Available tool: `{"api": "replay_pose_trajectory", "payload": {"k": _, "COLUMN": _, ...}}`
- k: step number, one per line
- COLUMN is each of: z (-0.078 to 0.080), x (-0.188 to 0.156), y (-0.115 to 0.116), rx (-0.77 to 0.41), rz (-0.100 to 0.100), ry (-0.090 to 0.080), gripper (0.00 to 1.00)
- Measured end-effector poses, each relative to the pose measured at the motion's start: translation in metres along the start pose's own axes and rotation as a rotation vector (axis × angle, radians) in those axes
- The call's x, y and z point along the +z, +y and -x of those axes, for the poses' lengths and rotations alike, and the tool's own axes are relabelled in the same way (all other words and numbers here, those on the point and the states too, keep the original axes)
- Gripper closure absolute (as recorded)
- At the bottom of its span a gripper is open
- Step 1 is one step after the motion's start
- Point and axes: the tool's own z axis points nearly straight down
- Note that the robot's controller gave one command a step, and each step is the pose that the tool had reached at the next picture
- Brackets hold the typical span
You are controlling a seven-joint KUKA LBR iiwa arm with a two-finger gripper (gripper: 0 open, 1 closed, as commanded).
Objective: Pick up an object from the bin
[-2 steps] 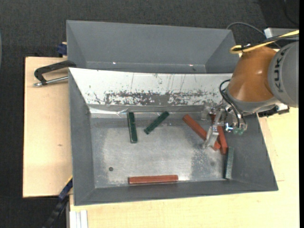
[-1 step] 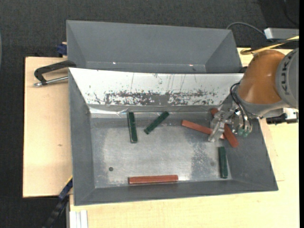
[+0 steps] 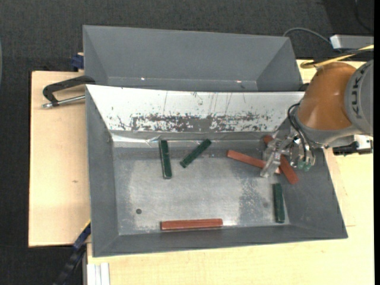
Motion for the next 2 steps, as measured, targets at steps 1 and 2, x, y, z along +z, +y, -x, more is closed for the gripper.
{"api": "replay_pose_trajectory", "payload": {"k": 1, "z": 0.0071, "x": -0.095, "y": 0.0245, "rx": 0.031, "rz": 0.0, "ry": -0.004, "gripper": 1.0}}
{"api": "replay_pose_trajectory", "payload": {"k": 2, "z": 0.0071, "x": -0.095, "y": 0.0245, "rx": 0.032, "rz": 0.0, "ry": -0.004, "gripper": 1.0}}
